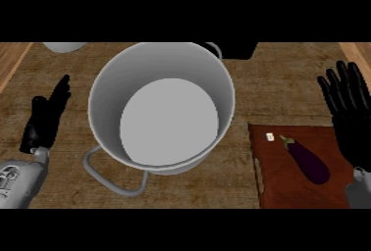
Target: Pick the eggplant from the tray and place it in the pot
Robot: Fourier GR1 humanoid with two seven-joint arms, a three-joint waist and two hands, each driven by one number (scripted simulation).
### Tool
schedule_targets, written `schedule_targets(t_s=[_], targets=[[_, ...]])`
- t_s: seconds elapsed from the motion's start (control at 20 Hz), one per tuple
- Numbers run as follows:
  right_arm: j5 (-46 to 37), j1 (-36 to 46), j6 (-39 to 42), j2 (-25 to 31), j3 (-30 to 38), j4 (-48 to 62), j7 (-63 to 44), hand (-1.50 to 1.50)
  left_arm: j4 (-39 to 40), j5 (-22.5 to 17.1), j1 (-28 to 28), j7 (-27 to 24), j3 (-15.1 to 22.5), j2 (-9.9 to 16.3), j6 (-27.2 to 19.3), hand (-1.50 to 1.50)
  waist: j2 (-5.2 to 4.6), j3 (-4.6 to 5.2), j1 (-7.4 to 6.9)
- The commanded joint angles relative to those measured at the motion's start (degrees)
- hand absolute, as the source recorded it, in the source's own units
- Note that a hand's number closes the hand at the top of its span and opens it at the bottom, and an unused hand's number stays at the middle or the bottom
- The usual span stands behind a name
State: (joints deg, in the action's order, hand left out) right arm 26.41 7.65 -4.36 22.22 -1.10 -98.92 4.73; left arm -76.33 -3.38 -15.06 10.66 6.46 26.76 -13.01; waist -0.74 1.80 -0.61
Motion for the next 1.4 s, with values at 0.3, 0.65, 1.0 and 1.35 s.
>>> schedule_targets(t_s=[0.3,0.65,1.0,1.35], targets=[[-30.64,2.87,3.23,22.77,-8.25,4.88,-2.67,1.50,2.90,1.21,5.08,1.76,-1.05,1.59,-0.39,0.00,1.16,0.22,-0.82],[-46.61,-11.31,-22.31,6.03,-13.74,2.38,7.33,-1.50,0.93,0.66,6.82,7.53,-2.56,1.08,-1.63,0.00,0.97,-1.81,1.18],[-55.96,-13.80,-11.82,18.11,-13.49,-7.52,-11.93,-1.50,-3.29,1.01,9.63,9.21,-2.48,0.75,-0.90,0.00,1.12,-1.65,1.38],[-59.84,-7.21,9.37,26.32,-16.35,-17.16,-35.53,-1.50,-4.83,1.45,8.40,11.19,-3.20,1.48,-1.11,0.00,0.95,-1.55,0.30]])
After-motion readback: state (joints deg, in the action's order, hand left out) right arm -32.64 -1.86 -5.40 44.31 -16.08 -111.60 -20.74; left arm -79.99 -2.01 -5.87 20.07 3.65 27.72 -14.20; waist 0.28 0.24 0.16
